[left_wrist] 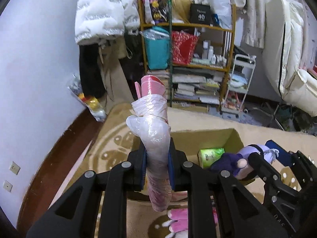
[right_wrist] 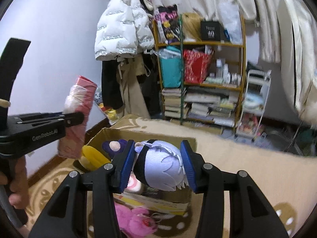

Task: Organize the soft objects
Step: 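Lift the pink-wrapped cylinder and doll plush and carry them over the box, then open both tools dropping the cylinder and doll plush into the box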

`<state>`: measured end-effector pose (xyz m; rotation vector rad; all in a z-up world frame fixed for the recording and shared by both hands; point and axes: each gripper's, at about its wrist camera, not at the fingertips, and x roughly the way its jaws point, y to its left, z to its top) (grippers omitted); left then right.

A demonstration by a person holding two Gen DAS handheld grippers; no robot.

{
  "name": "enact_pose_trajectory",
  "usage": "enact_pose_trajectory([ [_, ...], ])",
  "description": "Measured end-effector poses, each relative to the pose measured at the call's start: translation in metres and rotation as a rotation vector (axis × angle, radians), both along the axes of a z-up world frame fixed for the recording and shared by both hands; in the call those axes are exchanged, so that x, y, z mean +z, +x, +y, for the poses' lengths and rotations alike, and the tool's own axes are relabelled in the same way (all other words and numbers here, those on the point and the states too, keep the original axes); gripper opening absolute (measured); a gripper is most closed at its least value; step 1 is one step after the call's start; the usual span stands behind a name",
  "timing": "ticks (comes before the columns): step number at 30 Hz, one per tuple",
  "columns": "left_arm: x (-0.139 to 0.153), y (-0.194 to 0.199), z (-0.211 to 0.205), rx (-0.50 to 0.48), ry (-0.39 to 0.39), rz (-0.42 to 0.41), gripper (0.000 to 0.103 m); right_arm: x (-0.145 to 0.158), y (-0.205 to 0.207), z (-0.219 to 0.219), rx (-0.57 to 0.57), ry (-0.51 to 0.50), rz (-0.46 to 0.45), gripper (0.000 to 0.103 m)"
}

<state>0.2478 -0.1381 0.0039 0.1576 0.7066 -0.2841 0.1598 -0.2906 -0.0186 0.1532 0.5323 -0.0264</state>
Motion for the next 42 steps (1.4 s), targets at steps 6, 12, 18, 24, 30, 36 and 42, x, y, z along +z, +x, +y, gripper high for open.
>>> enact_pose_trajectory([
  [6, -0.015, 0.013, -0.004, -0.018, -0.001, 0.085, 0.018, -0.016, 0.008, -0.005, -0.013, 0.063, 0.05, 0.049],
  [12, -0.026, 0.015, -0.005, -0.015, -0.017, 0.134, 0.019, -0.024, 0.01, -0.005, -0.025, 0.076, 0.073, 0.049],
  [18, -0.036, 0.017, -0.012, -0.009, 0.028, 0.156, 0.023, -0.029, 0.011, -0.006, -0.02, 0.089, 0.093, 0.05],
  [24, -0.033, 0.018, -0.009, 0.011, 0.032, 0.15, 0.056, -0.035, 0.013, -0.011, -0.028, 0.091, 0.13, 0.052],
  [30, -0.025, 0.015, -0.003, 0.035, 0.065, 0.157, 0.081, -0.033, 0.01, -0.02, -0.021, 0.154, 0.131, 0.066],
  [36, -0.013, -0.001, 0.014, 0.067, 0.078, 0.131, 0.093, -0.026, -0.005, -0.012, -0.009, 0.133, 0.113, 0.09],
  [42, -0.003, -0.027, 0.032, 0.074, 0.08, 0.085, 0.1, -0.021, -0.023, 0.002, 0.005, 0.087, 0.126, 0.103],
])
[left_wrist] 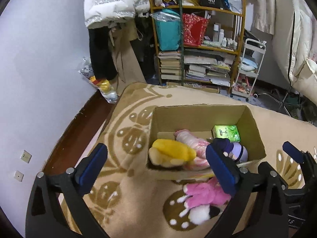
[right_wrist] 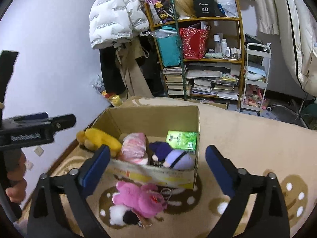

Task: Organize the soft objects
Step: 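Withdraw both tools and lower the right tool toward the pink plush bear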

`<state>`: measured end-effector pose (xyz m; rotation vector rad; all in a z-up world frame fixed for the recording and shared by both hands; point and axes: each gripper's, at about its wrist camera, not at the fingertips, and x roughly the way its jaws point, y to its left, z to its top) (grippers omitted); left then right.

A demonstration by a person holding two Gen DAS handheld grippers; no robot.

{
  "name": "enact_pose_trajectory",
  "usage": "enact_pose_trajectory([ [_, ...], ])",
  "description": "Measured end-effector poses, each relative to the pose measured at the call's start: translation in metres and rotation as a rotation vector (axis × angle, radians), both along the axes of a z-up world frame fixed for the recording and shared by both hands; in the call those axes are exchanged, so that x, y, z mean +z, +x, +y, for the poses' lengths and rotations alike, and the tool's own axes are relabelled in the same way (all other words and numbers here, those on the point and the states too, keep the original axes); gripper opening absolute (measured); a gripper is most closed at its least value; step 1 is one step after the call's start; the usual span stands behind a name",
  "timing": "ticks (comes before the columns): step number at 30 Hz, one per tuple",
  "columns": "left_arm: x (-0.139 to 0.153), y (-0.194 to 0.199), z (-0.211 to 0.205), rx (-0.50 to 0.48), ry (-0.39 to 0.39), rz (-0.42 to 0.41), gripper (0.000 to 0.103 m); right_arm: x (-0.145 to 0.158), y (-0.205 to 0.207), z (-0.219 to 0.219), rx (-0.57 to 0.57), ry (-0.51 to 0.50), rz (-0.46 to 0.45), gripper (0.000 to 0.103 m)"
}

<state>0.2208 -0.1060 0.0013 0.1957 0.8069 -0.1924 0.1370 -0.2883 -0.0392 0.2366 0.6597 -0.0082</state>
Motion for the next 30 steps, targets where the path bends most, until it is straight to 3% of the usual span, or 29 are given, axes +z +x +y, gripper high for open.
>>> enact_pose_trajectory([
  [8, -0.003, -0.036, 0.028, 0.019, -0.001, -0.067, 0.103, -0.007, -0.024, 0.015, 0.017, -0.022, 0.021, 0.103],
  [15, -0.025, -0.045, 0.037, 0.031, -0.031, -0.031, 0.103, -0.026, -0.032, 0.03, 0.044, -0.009, 0.058, 0.103],
  [30, -0.073, -0.05, 0.028, -0.01, -0.021, 0.012, 0.103, -0.07, -0.037, 0.048, 0.096, -0.001, 0.143, 0.103],
])
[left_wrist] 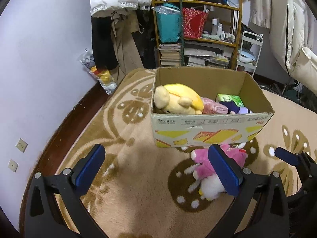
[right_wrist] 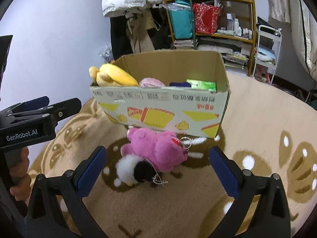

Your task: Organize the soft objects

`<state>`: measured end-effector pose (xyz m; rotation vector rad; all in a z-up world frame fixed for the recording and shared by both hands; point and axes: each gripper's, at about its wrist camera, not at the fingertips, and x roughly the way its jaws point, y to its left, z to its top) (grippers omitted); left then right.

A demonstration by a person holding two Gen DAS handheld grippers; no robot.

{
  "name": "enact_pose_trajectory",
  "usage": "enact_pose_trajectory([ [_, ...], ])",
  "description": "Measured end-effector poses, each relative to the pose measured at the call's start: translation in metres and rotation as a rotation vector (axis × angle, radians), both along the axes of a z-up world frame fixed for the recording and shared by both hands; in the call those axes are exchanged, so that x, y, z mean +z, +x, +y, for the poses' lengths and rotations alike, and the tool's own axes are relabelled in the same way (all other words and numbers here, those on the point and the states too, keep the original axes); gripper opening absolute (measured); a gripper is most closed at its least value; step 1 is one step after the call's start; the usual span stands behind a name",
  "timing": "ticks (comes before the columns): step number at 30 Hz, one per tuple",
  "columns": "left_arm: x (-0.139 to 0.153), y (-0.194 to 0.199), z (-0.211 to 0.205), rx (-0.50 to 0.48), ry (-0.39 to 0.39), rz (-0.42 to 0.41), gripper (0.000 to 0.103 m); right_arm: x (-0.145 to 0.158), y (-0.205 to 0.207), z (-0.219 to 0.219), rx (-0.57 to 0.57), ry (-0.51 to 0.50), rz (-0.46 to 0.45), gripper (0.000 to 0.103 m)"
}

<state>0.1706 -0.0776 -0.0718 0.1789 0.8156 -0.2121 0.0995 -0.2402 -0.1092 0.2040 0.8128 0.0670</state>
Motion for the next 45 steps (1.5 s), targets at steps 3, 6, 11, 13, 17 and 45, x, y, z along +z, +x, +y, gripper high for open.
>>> enact_pose_trajectory([
  [3, -0.009, 0.004, 0.001, -0.002, -0.013, 0.028, 0.103, -0.01, 0.002, 0.002, 0.011, 0.015, 0.021, 0.095],
  [6, -0.016, 0.007, 0.001, -0.001, -0.019, 0.045, 0.103, -0.022, 0.006, 0.002, 0.019, 0.043, 0.057, 0.094],
  [11, -0.025, 0.01, -0.001, -0.004, -0.021, 0.07, 0.103, -0.038, 0.011, 0.002, 0.029, 0.091, 0.095, 0.091],
  [13, -0.028, 0.011, -0.003, -0.01, -0.025, 0.084, 0.103, -0.043, 0.013, 0.001, 0.034, 0.111, 0.113, 0.091],
  [17, -0.029, 0.008, -0.006, -0.029, -0.022, 0.086, 0.103, -0.053, 0.015, 0.001, 0.03, 0.128, 0.132, 0.088],
  [45, -0.06, 0.017, -0.033, -0.115, -0.03, 0.174, 0.102, -0.061, 0.022, -0.008, 0.052, 0.217, 0.216, 0.013],
])
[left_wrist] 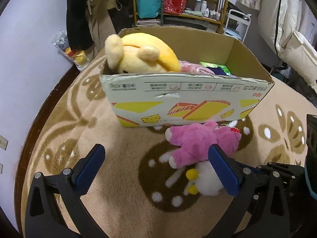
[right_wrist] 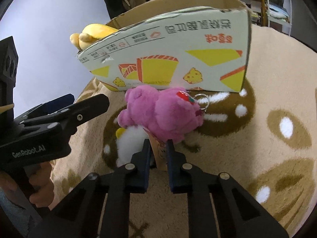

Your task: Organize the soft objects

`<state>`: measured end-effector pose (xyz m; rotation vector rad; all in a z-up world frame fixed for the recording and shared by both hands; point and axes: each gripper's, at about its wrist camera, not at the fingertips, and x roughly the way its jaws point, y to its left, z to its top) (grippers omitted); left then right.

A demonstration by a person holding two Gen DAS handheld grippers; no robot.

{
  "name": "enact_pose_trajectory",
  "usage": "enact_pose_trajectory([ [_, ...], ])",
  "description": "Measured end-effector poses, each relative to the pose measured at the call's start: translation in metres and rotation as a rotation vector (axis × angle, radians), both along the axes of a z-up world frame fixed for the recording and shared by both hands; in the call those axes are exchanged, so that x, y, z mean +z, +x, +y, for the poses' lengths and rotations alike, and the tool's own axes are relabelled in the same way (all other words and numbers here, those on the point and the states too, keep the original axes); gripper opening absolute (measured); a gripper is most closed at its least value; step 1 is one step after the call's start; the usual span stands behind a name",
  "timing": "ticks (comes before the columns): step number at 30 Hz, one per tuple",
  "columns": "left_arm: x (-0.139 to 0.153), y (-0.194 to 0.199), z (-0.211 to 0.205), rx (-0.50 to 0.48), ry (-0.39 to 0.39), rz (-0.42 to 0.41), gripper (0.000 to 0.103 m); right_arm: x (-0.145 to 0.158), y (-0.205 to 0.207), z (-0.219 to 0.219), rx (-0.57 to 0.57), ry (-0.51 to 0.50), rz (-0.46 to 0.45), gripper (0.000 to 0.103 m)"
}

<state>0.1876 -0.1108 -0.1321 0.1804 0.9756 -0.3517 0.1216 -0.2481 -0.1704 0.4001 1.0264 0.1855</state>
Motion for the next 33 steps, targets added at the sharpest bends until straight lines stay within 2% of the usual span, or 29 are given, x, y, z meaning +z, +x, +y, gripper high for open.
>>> enact_pose_trajectory([
  [2, -0.002, 0.001, -0.003, -0.002, 0.002, 0.012, 0.102, 0.002, -0.006, -0.006, -0.001, -0.001, -0.002, 0.011],
  [5, -0.001, 0.001, -0.007, -0.003, 0.005, 0.016, 0.102, 0.01, -0.007, -0.008, 0.005, -0.005, -0.019, 0.001],
  [13, 0.003, 0.008, -0.022, -0.016, 0.001, 0.031, 0.102, 0.036, -0.018, -0.025, -0.009, -0.013, -0.063, 0.001],
  [20, -0.014, 0.018, -0.037, -0.015, 0.003, 0.087, 0.102, 0.05, -0.023, -0.035, -0.044, -0.065, -0.07, 0.001],
  [28, -0.034, 0.028, -0.049, 0.022, -0.034, 0.149, 0.103, 0.038, -0.02, -0.041, -0.067, -0.063, -0.049, 0.001],
  [33, -0.04, 0.034, -0.043, 0.078, -0.028, 0.14, 0.103, 0.031, -0.02, -0.036, -0.053, -0.061, -0.037, 0.001],
])
